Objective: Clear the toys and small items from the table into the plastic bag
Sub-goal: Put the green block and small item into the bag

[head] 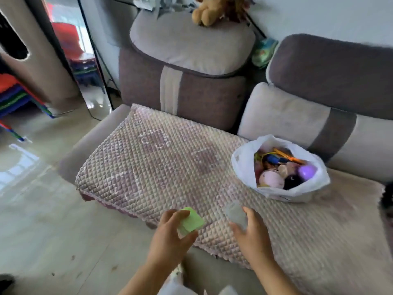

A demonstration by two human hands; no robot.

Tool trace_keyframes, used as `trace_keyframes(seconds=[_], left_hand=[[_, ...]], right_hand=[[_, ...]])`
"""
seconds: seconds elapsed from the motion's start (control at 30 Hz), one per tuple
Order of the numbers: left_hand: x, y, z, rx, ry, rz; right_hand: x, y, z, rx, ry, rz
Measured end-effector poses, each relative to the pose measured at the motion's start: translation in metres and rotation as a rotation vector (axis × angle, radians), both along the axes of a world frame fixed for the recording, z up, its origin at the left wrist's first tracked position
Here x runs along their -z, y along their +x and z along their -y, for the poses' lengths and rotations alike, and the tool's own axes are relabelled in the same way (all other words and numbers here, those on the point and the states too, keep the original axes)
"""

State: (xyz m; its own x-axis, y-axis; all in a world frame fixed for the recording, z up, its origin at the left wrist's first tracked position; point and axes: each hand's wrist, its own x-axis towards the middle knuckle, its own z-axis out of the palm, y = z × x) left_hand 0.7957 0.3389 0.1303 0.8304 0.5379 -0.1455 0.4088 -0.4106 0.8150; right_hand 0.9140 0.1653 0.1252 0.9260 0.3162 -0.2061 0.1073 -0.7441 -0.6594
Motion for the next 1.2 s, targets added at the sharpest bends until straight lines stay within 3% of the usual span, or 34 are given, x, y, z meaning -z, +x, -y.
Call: trace_keyframes(seconds=[0.2, 0.47, 0.67, 0.83, 1.0, 1.2], left_hand=[[0.005, 0.097, 0.031, 0.154, 0.078, -0.013], [0.032, 0.235, 0.073, 0.282, 0.032, -0.114], [0.059, 0.318, 0.11, 0.296, 0.019, -0.193], [0.091, 0.381, 0.141, 0.227, 0.182, -0.26], [0.134, 0.445, 0.161, 0.15, 0.179, -0.404], [0.175, 0.489, 0.174, 0.11, 0.205, -0.52]], right_hand=[[0.009, 0.061, 0.046, 0.176, 0.02, -0.009], [0.03, 0.156, 0.105, 0.293, -0.06, -0.06], [0.05, 0.232, 0.135, 0.272, -0.131, -0.047], [0.083, 0.307, 0.149, 0.204, -0.244, -0.006], [0.129, 0.374, 0.155, 0.123, -0.31, 0.039], [0.171, 0.417, 0.146, 0.065, -0.385, 0.045]])
